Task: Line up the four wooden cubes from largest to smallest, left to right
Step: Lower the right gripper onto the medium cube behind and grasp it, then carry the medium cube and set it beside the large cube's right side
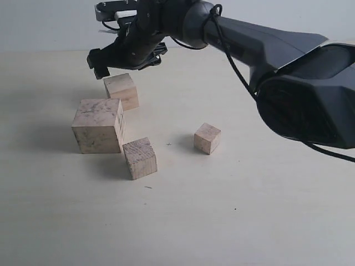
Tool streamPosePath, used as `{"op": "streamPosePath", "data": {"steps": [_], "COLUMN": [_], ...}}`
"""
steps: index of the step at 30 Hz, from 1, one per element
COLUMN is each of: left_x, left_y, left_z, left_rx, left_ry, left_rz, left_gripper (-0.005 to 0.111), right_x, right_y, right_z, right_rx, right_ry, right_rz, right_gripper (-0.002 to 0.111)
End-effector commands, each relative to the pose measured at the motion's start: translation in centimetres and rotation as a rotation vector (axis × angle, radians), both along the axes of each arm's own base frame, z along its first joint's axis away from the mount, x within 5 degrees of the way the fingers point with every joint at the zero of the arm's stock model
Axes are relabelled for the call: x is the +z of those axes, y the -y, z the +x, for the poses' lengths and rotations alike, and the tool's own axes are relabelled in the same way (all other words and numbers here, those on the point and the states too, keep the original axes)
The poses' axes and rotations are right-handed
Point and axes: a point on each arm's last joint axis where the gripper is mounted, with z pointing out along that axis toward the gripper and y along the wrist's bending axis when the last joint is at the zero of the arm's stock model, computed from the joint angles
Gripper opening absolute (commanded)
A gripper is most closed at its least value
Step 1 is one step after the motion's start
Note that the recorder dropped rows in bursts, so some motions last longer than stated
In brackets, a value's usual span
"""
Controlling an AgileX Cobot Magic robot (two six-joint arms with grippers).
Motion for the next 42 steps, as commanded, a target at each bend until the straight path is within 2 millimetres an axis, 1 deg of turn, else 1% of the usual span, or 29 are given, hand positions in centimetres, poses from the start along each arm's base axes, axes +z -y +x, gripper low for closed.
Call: {"op": "streamPosePath", "data": {"steps": [1,5,11,15,17,19,20,21,26,28,31,34,37,42], "left_x": [0.1,0.1,0.1,0.1,0.1,0.1,0.1,0.1,0.1,0.1,0.1,0.1,0.1,0.1], "left_y": [0.0,0.0,0.0,0.0,0.0,0.0,0.0,0.0,0.0,0.0,0.0,0.0,0.0,0.0], "left_z": [0.0,0.0,0.0,0.0,0.0,0.0,0.0,0.0,0.0,0.0,0.0,0.0,0.0,0.0], "left_rx": [-0.005,-0.005,-0.005,-0.005,-0.005,-0.005,-0.005,-0.005,-0.005,-0.005,-0.005,-0.005,-0.005,-0.005], "left_ry": [0.017,0.017,0.017,0.017,0.017,0.017,0.017,0.017,0.017,0.017,0.017,0.017,0.017,0.017], "left_rz": [-0.006,-0.006,-0.006,-0.006,-0.006,-0.006,-0.006,-0.006,-0.006,-0.006,-0.006,-0.006,-0.006,-0.006], "left_gripper": [0.0,0.0,0.0,0.0,0.0,0.0,0.0,0.0,0.0,0.0,0.0,0.0,0.0,0.0], "right_x": [-0.5,-0.9,-2.4,-2.5,-2.5,-2.7,-2.7,-2.7,-2.9,-3.0,-2.1,-0.1,2.7,6.8], "right_y": [-0.4,-0.7,-0.7,-0.7,-0.6,-0.6,-0.6,-0.6,-0.5,-0.5,-0.2,0.2,1.0,2.4], "right_z": [0.0,-0.3,-0.2,-0.2,-0.2,-0.2,-0.2,-0.2,-0.5,-0.6,-0.7,-0.8,-0.9,-1.5], "right_rx": [-0.005,0.009,0.014,0.015,0.017,0.016,0.017,0.017,0.014,0.016,0.023,0.033,0.041,0.077], "right_ry": [-0.005,0.004,0.002,0.006,0.009,0.002,0.002,-0.001,-0.04,-0.053,-0.048,-0.011,0.045,0.1], "right_rz": [0.021,0.01,-0.028,-0.033,-0.039,-0.046,-0.047,-0.047,-0.056,-0.064,-0.081,-0.109,-0.154,-0.223], "right_gripper": [0.093,0.093,0.093,0.093,0.091,0.085,0.08,0.074,0.035,0.023,0.01,0.0,0.0,0.0]}}
